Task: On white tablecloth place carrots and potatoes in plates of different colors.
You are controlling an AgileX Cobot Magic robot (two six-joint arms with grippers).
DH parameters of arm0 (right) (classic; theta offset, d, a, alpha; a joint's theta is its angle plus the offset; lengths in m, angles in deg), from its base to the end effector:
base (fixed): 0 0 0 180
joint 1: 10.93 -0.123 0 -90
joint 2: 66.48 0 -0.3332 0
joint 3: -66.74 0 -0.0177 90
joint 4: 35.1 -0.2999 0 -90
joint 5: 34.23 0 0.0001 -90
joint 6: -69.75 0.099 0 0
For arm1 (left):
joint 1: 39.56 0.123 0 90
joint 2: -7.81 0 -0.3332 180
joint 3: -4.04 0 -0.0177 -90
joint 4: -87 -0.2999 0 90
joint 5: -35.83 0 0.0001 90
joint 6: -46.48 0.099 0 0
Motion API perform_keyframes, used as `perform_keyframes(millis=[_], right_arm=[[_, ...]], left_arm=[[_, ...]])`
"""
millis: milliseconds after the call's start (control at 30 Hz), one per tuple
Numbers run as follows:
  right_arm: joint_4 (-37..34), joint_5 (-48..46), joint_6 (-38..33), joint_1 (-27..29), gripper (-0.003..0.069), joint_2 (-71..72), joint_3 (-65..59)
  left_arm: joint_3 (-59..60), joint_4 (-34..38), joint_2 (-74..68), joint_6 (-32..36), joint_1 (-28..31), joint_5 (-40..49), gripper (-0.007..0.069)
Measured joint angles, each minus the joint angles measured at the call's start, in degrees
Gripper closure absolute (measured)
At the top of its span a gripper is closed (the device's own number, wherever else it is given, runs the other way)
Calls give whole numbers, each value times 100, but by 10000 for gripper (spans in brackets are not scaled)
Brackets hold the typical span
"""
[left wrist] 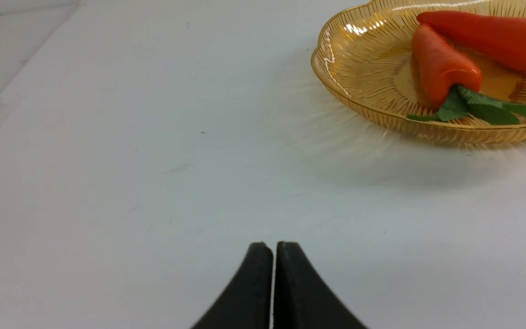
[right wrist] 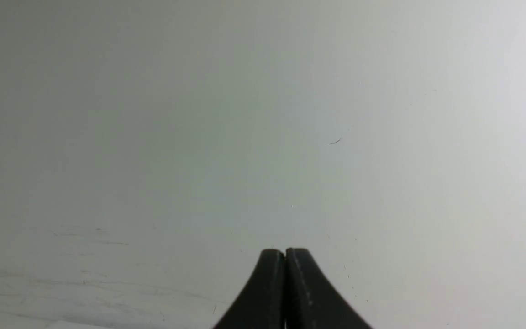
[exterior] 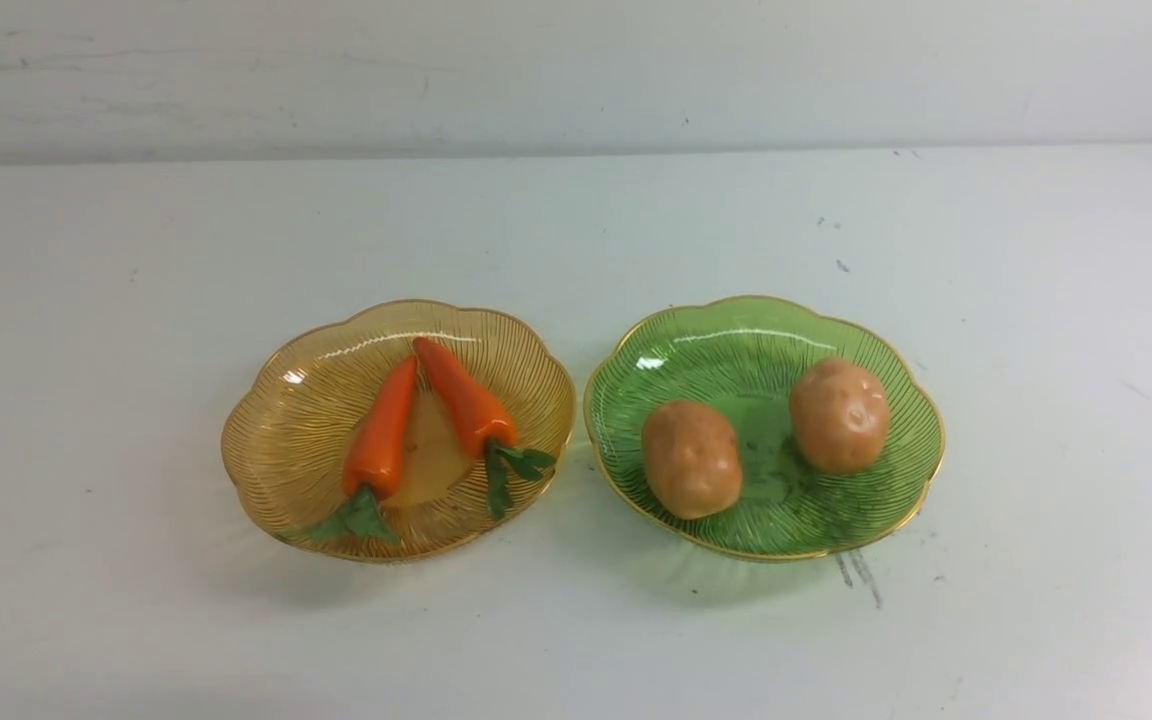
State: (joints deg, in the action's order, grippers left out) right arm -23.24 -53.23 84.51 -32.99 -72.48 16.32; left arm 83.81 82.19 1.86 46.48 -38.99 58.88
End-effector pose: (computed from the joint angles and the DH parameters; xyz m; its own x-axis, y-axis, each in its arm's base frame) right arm 0.0063 -0.0046 0.3638 0.2194 0.1552 -0.9632 -0.3290 0.9412 0.0767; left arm 0.0600 0.0039 0.1658 -0.3228 0.0740 -0.9436 -0.0162 0.9964 0.0836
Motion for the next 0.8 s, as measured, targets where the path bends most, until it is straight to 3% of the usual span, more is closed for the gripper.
perform_keyframes(millis=[600, 800], right_arm=[[27, -35, 60, 65, 670, 0, -214], [219, -70, -33, 1382, 670, 0, -1888]], left_arm=[[0, 0, 0, 0, 0, -5, 628], [0, 0, 0, 0, 0, -5, 628]])
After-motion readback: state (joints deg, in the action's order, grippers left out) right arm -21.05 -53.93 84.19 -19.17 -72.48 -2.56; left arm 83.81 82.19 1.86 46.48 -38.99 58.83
